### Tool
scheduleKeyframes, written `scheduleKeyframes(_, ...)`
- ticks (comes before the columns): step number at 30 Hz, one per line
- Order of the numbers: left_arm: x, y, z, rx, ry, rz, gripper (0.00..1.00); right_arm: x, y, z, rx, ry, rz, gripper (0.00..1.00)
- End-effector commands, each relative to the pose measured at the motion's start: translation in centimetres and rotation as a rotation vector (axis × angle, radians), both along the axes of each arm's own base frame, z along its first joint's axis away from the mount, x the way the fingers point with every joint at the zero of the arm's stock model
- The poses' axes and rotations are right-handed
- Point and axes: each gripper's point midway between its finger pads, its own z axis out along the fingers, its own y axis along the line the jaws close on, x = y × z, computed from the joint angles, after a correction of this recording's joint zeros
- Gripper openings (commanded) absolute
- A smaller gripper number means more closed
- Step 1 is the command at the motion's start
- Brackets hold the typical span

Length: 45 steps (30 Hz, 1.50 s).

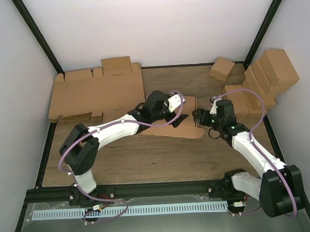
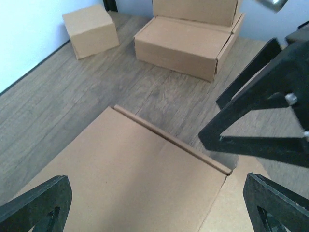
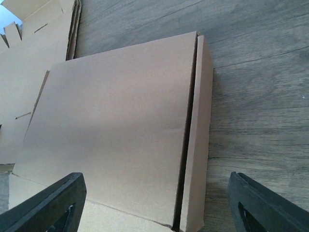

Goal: Fold the paper box

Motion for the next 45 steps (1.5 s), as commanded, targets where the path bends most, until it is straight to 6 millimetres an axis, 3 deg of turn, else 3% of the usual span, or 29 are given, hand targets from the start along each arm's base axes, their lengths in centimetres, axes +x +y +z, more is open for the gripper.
scheduleKeyframes(1, 0.5, 0.2, 0.3, 0.023, -0.016, 0.017, 1.00, 0.1, -0.4, 0.6, -0.012, -0.010, -0.018, 0.83)
scheduleKeyframes(6, -1.0, 1.2, 2.8, -0.060, -0.019, 0.018, 1.00, -0.2, -0.2, 0.8, -0.001, -0.016, -0.007, 0.83)
scheduleKeyframes(10, -2.5, 3.8, 3.7, -0.118, 0.015, 0.083, 1.00, -0.9, 0.4, 0.3, 0.017, 0.016, 0.024, 0.83)
scheduleKeyframes(15, -4.9, 7.9, 2.7, -0.123, 0.088, 0.170, 1.00, -1.7, 1.0, -0.1, 0.021, 0.049, 0.073, 0.82)
scheduleKeyframes(18, -6.0, 9.7, 1.7, -0.100, 0.123, 0.202, 1.00, -1.2, 1.0, 0.7, -0.003, 0.017, 0.092, 0.82)
scheduleKeyframes(22, -5.8, 13.1, 0.8, -0.165, 0.177, 0.344, 1.00, 0.6, 1.5, 2.9, -0.006, -0.060, 0.110, 0.81)
scheduleKeyframes(26, -6.8, 14.1, 0.2, -0.250, 0.269, 0.325, 1.00, 2.5, 2.7, 4.6, -0.025, -0.126, 0.148, 0.82)
scheduleKeyframes(33, -8.2, 16.7, -2.1, -0.287, 0.344, 0.421, 1.00, 5.2, 5.0, 4.5, -0.089, -0.193, 0.250, 0.88)
scheduleKeyframes(37, -8.6, 18.5, -5.2, -0.271, 0.472, 0.540, 1.00, 6.7, 6.0, 3.9, -0.087, -0.178, 0.286, 0.92)
scheduleKeyframes(40, -9.3, 18.7, -7.1, -0.244, 0.562, 0.547, 1.00, 8.3, 6.6, 3.8, -0.104, -0.171, 0.310, 0.91)
scheduleKeyframes(45, -7.7, 19.9, -8.2, -0.272, 0.685, 0.575, 1.00, 11.0, 6.7, 2.7, -0.130, -0.104, 0.290, 0.91)
